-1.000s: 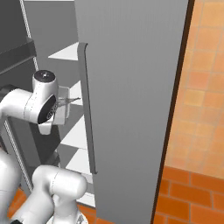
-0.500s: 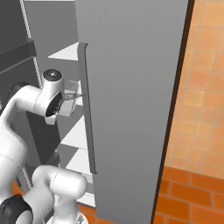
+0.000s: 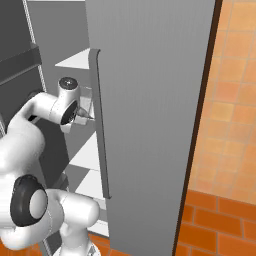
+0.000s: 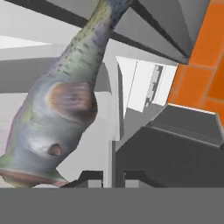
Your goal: Take the meat container that has the fish and place it on the second highest rack of the freezer. Then take the vegetable container that has the tomato and bell pepper and place it on the highest rack of the freezer.
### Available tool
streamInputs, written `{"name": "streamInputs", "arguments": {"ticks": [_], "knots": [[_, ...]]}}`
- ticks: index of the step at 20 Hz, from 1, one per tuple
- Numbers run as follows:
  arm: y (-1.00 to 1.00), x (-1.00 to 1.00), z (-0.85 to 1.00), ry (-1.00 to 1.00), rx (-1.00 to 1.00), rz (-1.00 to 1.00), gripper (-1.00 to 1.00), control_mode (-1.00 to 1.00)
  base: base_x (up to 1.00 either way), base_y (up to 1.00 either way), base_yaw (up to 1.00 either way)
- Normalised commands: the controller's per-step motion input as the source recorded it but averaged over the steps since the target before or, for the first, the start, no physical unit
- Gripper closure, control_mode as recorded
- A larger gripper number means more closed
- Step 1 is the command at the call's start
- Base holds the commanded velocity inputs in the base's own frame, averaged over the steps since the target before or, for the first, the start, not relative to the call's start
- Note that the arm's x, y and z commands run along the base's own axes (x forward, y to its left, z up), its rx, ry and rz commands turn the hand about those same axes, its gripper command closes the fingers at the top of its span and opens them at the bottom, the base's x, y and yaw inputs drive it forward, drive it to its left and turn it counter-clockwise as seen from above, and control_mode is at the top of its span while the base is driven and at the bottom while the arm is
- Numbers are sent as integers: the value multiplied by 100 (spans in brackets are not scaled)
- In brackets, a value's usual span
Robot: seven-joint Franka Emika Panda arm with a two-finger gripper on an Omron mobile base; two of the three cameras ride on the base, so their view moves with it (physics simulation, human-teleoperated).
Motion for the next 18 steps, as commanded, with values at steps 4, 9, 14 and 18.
{"name": "streamInputs", "arguments": {"ticks": [4, 9, 14, 18], "knots": [[4, 96, -17, 0, -1, -1, 100, -100, 0, 0, 0], [19, 81, -43, 0, -3, -3, 100, -100, 0, 0, 0], [5, 86, -23, 0, -1, -11, 100, -100, 0, 0, 0], [0, 94, -5, 8, 0, -2, 100, -100, 0, 0, 0]]}}
